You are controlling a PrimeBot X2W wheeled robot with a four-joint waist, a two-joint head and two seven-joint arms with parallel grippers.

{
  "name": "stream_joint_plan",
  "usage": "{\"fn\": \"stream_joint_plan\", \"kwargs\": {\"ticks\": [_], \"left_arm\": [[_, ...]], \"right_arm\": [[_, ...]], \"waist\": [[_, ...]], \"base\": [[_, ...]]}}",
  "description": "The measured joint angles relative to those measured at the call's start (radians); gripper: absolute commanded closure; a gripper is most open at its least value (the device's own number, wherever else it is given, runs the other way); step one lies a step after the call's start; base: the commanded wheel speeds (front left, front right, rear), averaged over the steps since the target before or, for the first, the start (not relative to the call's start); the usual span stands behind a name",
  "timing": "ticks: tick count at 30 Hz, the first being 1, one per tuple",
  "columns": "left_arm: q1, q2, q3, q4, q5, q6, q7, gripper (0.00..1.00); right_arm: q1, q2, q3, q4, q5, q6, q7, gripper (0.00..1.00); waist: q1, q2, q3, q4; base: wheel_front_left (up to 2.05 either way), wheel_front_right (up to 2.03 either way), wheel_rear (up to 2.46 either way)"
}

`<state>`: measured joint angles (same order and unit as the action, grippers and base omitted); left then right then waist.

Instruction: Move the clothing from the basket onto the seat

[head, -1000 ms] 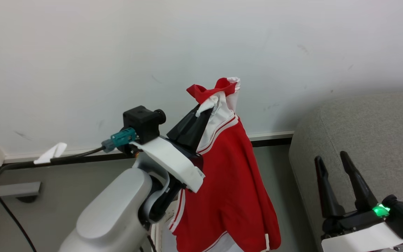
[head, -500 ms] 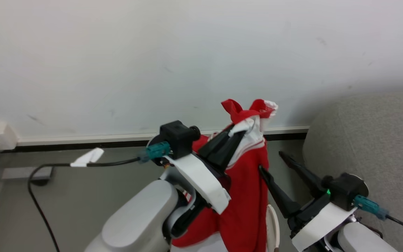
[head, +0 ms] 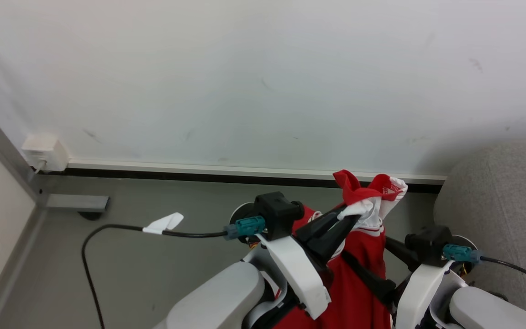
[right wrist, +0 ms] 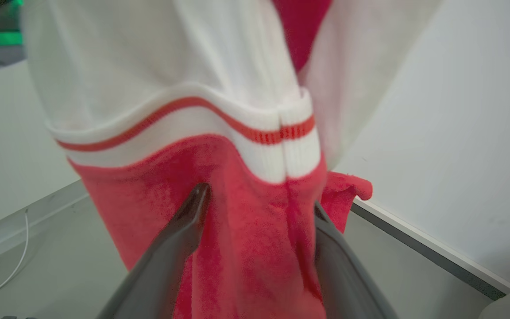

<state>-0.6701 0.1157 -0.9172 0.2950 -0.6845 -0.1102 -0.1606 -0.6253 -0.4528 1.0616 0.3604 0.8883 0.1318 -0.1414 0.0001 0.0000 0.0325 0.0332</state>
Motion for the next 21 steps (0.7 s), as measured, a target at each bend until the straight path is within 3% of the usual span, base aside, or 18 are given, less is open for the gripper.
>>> {"fn": "stream_joint_plan", "kwargs": {"ticks": [8,18,19,20,21], "left_arm": [[-0.011,-0.010,-0.035,0.011,-0.015,-0.008,0.000,1.00],[-0.026,-0.014,-0.045,0.024,-0.025,-0.012,-0.001,1.00],[-0.026,-0.014,-0.045,0.027,-0.026,-0.012,-0.001,1.00],[-0.026,-0.013,-0.044,0.030,-0.027,-0.012,-0.004,1.00],[-0.026,-0.013,-0.043,0.032,-0.027,-0.011,-0.005,1.00]], "right_arm": [[-0.054,-0.004,0.188,0.097,0.135,0.000,-0.022,0.00],[-0.067,0.133,0.219,0.274,0.224,0.000,-0.089,0.00],[-0.069,0.142,0.220,0.287,0.229,0.000,-0.095,0.10],[-0.069,0.148,0.220,0.296,0.235,0.000,-0.098,0.63],[-0.069,0.153,0.220,0.303,0.238,0.000,-0.100,1.00]], "waist": [[0.0000,0.0000,-0.014,0.052],[0.0000,0.0000,-0.025,0.075],[0.0000,0.0000,-0.025,0.076],[0.0000,0.0000,-0.026,0.076],[0.0000,0.0000,-0.026,0.075]], "base": [[0.00,0.00,0.00],[0.00,0.00,0.00],[0.00,0.00,0.00],[0.00,0.00,0.00],[0.00,0.00,0.00]]}}
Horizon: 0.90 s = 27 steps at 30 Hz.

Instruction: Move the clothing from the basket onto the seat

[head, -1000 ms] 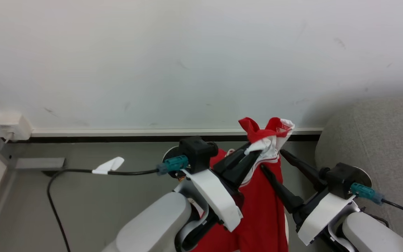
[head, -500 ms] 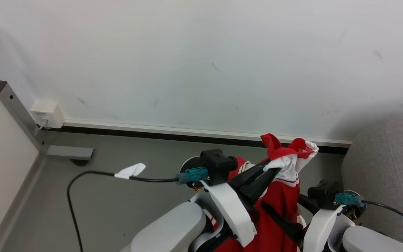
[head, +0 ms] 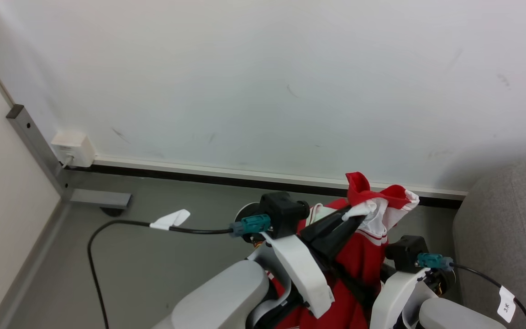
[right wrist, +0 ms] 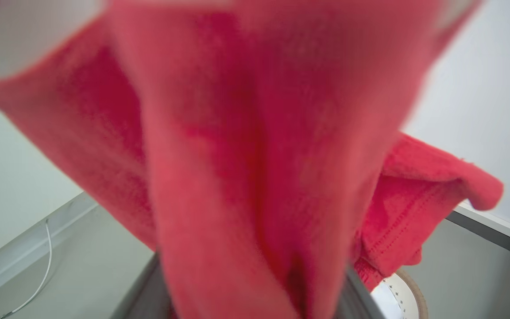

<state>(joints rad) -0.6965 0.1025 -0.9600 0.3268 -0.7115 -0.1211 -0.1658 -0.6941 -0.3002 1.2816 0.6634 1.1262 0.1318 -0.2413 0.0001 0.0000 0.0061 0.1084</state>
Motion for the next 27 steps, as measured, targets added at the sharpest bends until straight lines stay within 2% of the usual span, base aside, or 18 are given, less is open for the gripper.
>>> {"fn": "stream_joint_plan", "kwargs": {"ticks": [4,9,12,13,14,27], "left_arm": [[0.000,0.004,0.013,0.017,-0.005,0.008,-0.011,1.00],[0.005,0.017,0.037,0.060,-0.029,0.016,-0.030,1.00],[0.010,0.022,0.050,0.089,-0.040,0.021,-0.038,0.99],[0.011,0.022,0.055,0.095,-0.045,0.025,-0.040,0.66],[0.011,0.022,0.057,0.105,-0.050,0.029,-0.040,0.00],[0.066,0.043,0.066,0.086,-0.052,0.060,-0.065,0.00]], "right_arm": [[0.000,0.008,0.001,-0.001,0.001,0.000,-0.011,1.00],[0.001,-0.013,0.001,-0.030,0.002,0.000,-0.017,1.00],[0.003,-0.022,-0.040,-0.060,-0.005,0.000,-0.019,1.00],[0.004,-0.025,-0.063,-0.070,-0.016,0.000,-0.020,1.00],[0.008,-0.030,-0.089,-0.081,-0.028,0.000,-0.020,1.00],[0.147,-0.081,-0.453,-0.203,-0.269,0.000,-0.020,1.00]], "waist": [[0.0000,0.0000,-0.003,-0.008],[0.0000,0.0000,-0.006,-0.031],[0.0000,0.0000,-0.007,-0.048],[-0.0001,0.0000,-0.007,-0.053],[-0.0001,0.0000,-0.007,-0.058],[-0.0001,0.0000,-0.015,-0.078]], "base": [[0.00,0.00,0.00],[0.00,0.00,0.00],[0.00,0.00,0.00],[0.00,0.00,0.00],[0.00,0.00,0.00],[0.00,0.00,0.00]]}}
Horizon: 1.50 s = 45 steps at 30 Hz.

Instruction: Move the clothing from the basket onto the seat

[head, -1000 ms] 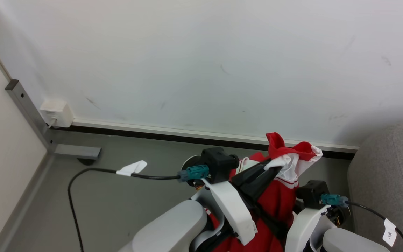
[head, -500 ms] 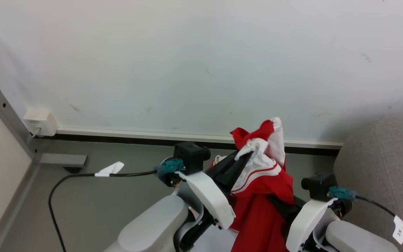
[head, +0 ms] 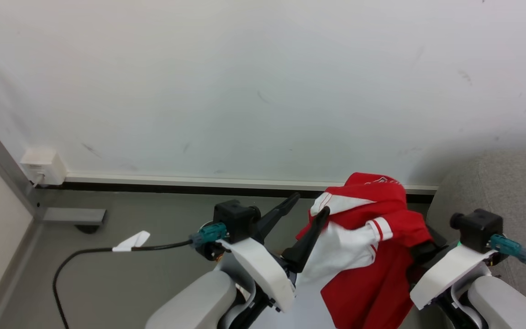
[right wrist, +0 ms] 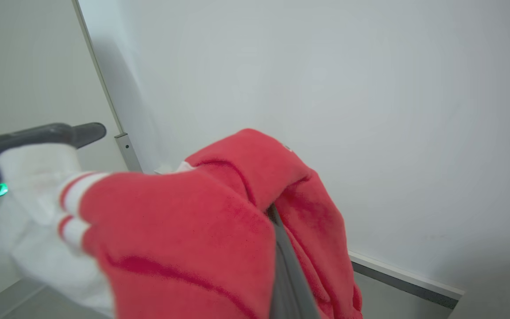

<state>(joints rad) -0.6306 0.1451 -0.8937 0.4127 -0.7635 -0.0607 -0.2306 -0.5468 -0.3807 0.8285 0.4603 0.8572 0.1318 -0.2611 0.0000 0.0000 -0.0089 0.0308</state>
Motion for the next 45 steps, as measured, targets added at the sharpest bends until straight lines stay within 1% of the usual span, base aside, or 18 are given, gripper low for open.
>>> {"fn": "stream_joint_plan", "kwargs": {"ticks": [3,8,13,19,23,26,28,32,33,34,40,45], "left_arm": [[0.025,0.019,0.006,-0.023,0.003,0.012,-0.008,0.00],[0.061,0.047,0.016,-0.067,0.017,0.033,-0.019,0.00],[0.089,0.061,0.018,-0.109,0.042,0.040,-0.026,0.00],[0.105,0.068,0.036,-0.158,0.084,0.043,-0.032,0.00],[0.107,0.072,0.045,-0.175,0.115,0.037,-0.033,0.00],[0.109,0.071,0.044,-0.187,0.124,0.017,-0.034,0.00],[0.110,0.069,0.042,-0.187,0.133,0.011,-0.034,0.00],[0.109,0.062,0.040,-0.187,0.159,0.002,-0.034,0.00],[0.108,0.060,0.041,-0.186,0.178,0.000,-0.034,0.00],[0.108,0.060,0.041,-0.186,0.178,0.000,-0.034,0.00],[0.100,0.060,0.040,-0.168,0.204,-0.001,-0.034,0.00],[0.088,0.059,0.039,-0.165,0.214,-0.004,-0.034,0.00]], "right_arm": [[0.032,-0.006,-0.095,-0.037,-0.049,0.000,0.000,1.00],[0.075,-0.029,-0.217,-0.097,-0.119,0.000,0.000,1.00],[0.103,-0.058,-0.302,-0.162,-0.176,0.000,0.000,1.00],[0.139,-0.095,-0.392,-0.235,-0.224,0.000,0.000,1.00],[0.168,-0.107,-0.438,-0.274,-0.248,0.000,0.000,1.00],[0.190,-0.111,-0.483,-0.305,-0.262,0.000,0.005,1.00],[0.204,-0.110,-0.515,-0.323,-0.270,0.000,0.007,1.00],[0.240,-0.093,-0.559,-0.364,-0.285,0.000,0.028,1.00],[0.251,-0.084,-0.576,-0.389,-0.297,0.000,0.042,1.00],[0.251,-0.084,-0.576,-0.389,-0.297,0.000,0.042,1.00],[0.263,-0.060,-0.599,-0.441,-0.312,0.000,0.068,1.00],[0.257,-0.054,-0.616,-0.464,-0.320,0.000,0.084,1.00]], "waist": [[0.0000,0.0000,-0.005,-0.008],[0.0000,0.0000,-0.009,-0.039],[0.0000,0.0000,-0.008,-0.090],[0.0000,0.0001,0.003,-0.174],[0.0000,0.0000,0.016,-0.238],[0.0000,0.0001,0.028,-0.287],[0.0000,0.0001,0.037,-0.320],[0.0000,0.0001,0.054,-0.381],[0.0000,0.0001,0.064,-0.407],[0.0000,0.0001,0.064,-0.407],[0.0000,0.0001,0.097,-0.466],[0.0000,0.0000,0.125,-0.484]], "base": [[0.00,0.00,0.00],[0.00,0.00,0.00],[0.00,0.00,0.00],[0.00,0.00,0.00],[0.00,0.00,0.00],[0.00,0.00,0.00],[0.00,0.00,0.00],[0.00,0.00,0.00],[0.00,0.00,0.00],[0.00,0.00,0.00],[0.00,0.00,0.00],[0.00,0.00,0.00]]}}
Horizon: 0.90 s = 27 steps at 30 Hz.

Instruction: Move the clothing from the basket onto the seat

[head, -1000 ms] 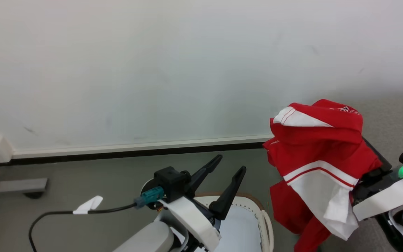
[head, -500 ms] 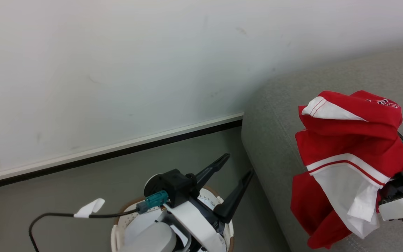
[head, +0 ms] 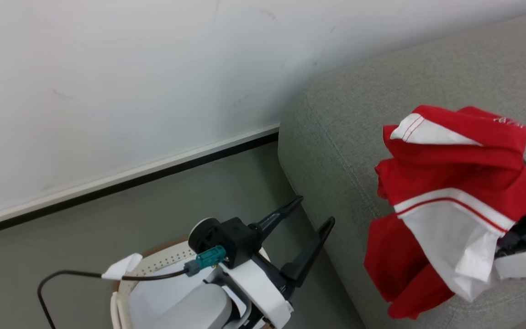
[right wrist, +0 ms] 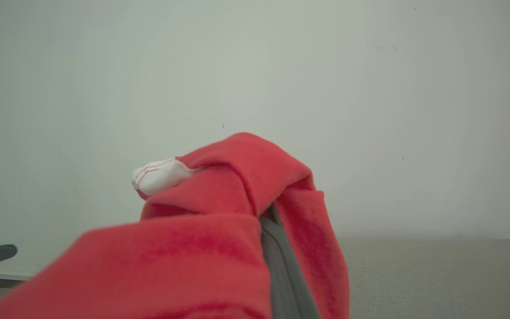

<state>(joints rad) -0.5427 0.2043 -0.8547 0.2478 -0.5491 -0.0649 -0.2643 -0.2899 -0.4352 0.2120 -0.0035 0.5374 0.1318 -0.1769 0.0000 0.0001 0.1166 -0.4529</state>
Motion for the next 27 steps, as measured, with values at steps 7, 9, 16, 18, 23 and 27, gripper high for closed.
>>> {"fn": "stream_joint_plan", "kwargs": {"ticks": [7,9,16,18,23,27], "left_arm": [[-0.053,0.028,-0.008,-0.027,0.030,-0.006,0.036,0.00],[-0.073,0.045,-0.006,-0.045,0.036,-0.006,0.055,0.00],[-0.142,0.115,0.008,-0.136,0.065,0.003,0.123,0.00],[-0.157,0.133,0.017,-0.162,0.073,0.008,0.135,0.00],[-0.182,0.160,0.030,-0.221,0.093,0.023,0.152,0.00],[-0.204,0.175,0.029,-0.249,0.105,0.023,0.162,0.00]], "right_arm": [[-0.159,-0.042,-0.065,-0.040,0.033,0.000,0.047,1.00],[-0.215,-0.073,-0.099,-0.050,0.034,0.000,0.064,1.00],[-0.381,-0.180,-0.224,-0.039,0.088,0.000,0.092,1.00],[-0.418,-0.205,-0.238,-0.013,0.115,0.000,0.097,1.00],[-0.522,-0.263,-0.276,0.101,0.170,0.000,0.077,1.00],[-0.593,-0.304,-0.291,0.226,0.172,0.000,0.052,1.00]], "waist": [[0.0000,0.0000,0.078,0.011],[0.0001,0.0000,0.115,0.018],[0.0002,0.0000,0.276,0.053],[0.0002,0.0000,0.324,0.063],[0.0003,0.0000,0.437,0.092],[0.0003,0.0000,0.515,0.115]], "base": [[0.00,0.00,0.00],[0.00,0.00,0.00],[0.00,0.00,0.00],[0.00,0.00,0.00],[0.00,0.00,0.00],[0.00,0.00,0.00]]}}
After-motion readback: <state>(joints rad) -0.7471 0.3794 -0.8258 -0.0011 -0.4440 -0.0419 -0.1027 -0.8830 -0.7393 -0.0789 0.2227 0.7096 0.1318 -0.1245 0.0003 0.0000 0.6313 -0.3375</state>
